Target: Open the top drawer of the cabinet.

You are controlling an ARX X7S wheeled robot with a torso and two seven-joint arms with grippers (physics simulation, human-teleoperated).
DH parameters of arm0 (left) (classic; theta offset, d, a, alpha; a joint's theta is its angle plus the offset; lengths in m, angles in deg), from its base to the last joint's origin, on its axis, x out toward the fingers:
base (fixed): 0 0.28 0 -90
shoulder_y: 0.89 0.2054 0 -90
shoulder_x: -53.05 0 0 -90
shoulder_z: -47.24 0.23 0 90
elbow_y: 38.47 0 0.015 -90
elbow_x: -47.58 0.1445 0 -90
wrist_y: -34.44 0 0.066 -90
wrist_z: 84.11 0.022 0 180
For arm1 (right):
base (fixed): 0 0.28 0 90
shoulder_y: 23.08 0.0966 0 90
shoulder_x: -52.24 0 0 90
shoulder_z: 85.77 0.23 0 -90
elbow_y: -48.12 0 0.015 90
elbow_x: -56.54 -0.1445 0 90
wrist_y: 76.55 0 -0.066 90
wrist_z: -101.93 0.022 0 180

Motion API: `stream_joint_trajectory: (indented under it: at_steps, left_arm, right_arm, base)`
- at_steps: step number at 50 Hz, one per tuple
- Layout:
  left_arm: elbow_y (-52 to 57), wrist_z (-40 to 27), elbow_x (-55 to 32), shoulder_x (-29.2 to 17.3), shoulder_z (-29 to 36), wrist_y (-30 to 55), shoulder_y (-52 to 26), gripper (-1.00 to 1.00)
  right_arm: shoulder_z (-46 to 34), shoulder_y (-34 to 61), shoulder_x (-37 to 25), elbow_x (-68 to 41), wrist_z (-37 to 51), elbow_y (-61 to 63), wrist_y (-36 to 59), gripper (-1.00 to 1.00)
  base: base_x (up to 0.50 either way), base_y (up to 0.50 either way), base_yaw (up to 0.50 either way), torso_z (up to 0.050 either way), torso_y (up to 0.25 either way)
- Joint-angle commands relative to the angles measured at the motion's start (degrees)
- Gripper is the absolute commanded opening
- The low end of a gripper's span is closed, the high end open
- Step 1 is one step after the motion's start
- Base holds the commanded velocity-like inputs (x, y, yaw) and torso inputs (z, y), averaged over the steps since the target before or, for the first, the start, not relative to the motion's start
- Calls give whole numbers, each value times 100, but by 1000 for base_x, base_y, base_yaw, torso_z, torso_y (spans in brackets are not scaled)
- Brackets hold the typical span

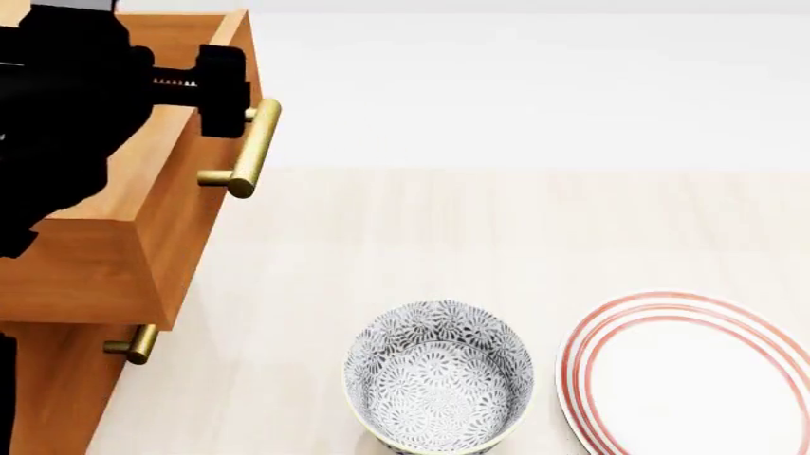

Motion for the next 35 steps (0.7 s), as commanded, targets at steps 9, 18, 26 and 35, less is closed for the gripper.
stream_joint_trajectory:
  at_steps: [9,18,26,35]
  left_arm:
    - [-349,-432,-730,116,-605,151,-110,100]
    - [-624,-770,-1212,110,-878,105,-186,100]
    - [-953,-988,-1514,91,-1089,-17,-273,100]
    - [-1280,-1250,-1830,82,-1352,-128,-372,100]
  right_arm:
    - [88,11,100,42,-150,-38,-22,100]
    - [60,-2,84,37,-151,-16,-15,100]
    - [41,14,93,22,-181,-82,-41,100]
    - [21,6,81,5,-186,-75,-38,100]
  base:
    - [0,0,0,0,0]
    - [0,0,0,0,0]
    - [0,0,0,0,0]
    - [0,0,0,0,0]
